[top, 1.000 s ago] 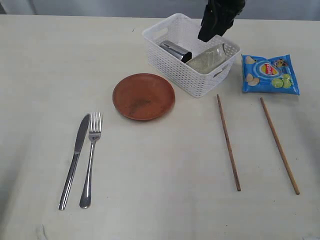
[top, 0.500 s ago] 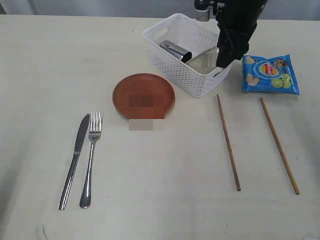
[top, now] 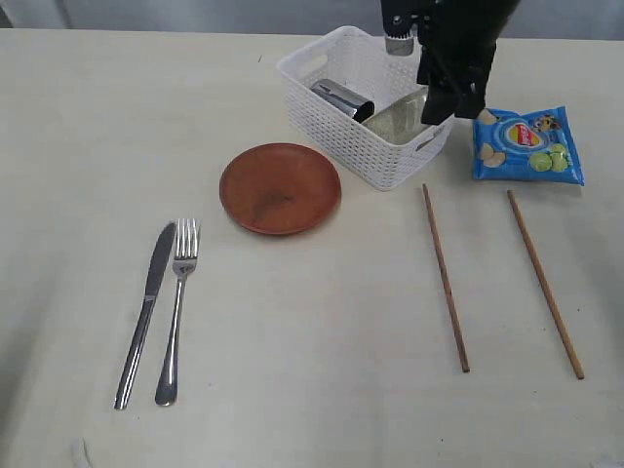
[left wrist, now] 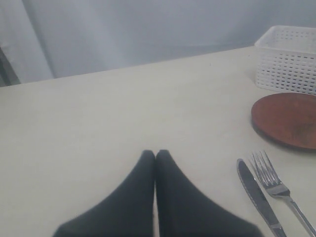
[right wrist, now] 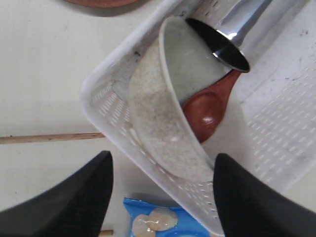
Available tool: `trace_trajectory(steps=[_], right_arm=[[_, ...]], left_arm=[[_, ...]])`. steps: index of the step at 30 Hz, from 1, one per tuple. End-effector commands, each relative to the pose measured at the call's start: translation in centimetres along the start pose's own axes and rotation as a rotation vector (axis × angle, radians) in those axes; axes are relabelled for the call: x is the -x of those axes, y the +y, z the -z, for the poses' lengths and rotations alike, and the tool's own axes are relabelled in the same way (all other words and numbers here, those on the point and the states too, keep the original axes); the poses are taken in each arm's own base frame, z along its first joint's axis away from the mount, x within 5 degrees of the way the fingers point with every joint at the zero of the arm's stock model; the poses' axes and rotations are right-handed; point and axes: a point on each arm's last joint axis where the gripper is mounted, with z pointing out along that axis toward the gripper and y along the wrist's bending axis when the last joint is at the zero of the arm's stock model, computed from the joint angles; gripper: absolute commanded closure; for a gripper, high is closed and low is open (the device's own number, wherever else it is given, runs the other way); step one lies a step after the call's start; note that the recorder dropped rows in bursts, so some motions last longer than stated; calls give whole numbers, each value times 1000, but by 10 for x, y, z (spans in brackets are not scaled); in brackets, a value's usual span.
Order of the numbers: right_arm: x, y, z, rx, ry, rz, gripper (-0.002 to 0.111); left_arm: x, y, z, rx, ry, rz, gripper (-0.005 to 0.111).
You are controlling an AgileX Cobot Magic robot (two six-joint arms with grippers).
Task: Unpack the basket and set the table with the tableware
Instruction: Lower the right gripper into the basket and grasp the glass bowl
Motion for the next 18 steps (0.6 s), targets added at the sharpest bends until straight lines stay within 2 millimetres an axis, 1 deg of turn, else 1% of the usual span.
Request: trace_trajectory(steps=[1,8,16,18], right_arm=[[-2,-3,-2,-28,2,22,51],[-3,-5,-20,2,10,21,51],[-4,-7,-21,-16,17,24,51],[-4,-7,-21,-16,17,24,56]], left_arm=[[0,0,0,2,-8,3,107],[0,0,0,2,-8,3,107],[0,0,0,2,-8,3,107],[0,0,0,2,-8,3,107]])
